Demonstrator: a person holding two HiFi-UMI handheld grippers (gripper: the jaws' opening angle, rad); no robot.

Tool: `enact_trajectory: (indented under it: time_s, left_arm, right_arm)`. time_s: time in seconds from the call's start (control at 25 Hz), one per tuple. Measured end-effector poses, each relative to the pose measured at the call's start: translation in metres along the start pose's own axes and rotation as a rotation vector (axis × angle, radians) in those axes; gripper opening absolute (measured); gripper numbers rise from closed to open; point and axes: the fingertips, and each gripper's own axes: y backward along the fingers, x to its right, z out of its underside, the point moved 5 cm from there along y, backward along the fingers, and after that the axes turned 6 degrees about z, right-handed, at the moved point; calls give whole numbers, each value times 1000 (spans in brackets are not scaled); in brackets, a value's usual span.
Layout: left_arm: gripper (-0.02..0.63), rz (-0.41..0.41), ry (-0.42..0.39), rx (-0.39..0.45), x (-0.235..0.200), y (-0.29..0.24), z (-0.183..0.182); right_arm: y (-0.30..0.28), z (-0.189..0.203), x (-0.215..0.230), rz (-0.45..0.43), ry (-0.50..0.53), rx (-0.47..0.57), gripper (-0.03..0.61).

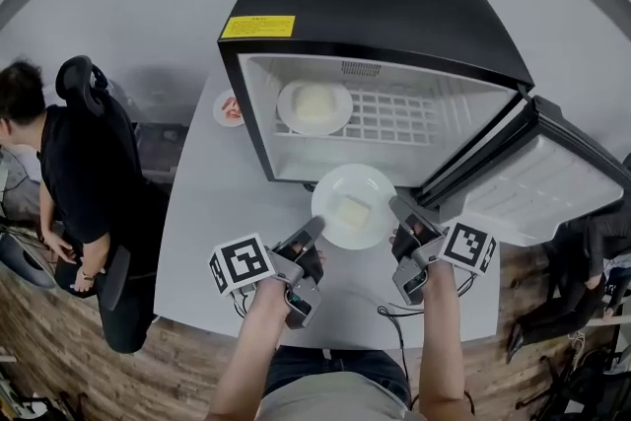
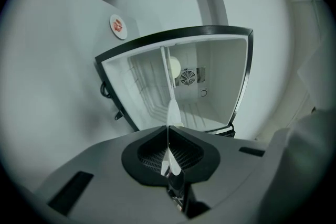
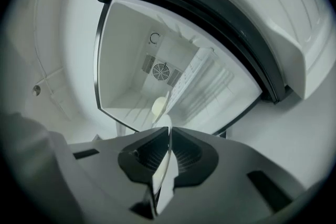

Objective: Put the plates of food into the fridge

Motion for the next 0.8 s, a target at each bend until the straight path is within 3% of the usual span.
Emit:
enact_trajectory:
  time_s: [0.36,0.8]
  left_arm:
    - [17,41,-35,-47,28,-62,-28]
    - [15,25,-15,-102,20,-125,-39]
  right_arm:
    - [-11,-55,-4,13,-36,168,29]
    - [-22,-95,25,122,-27,240,32]
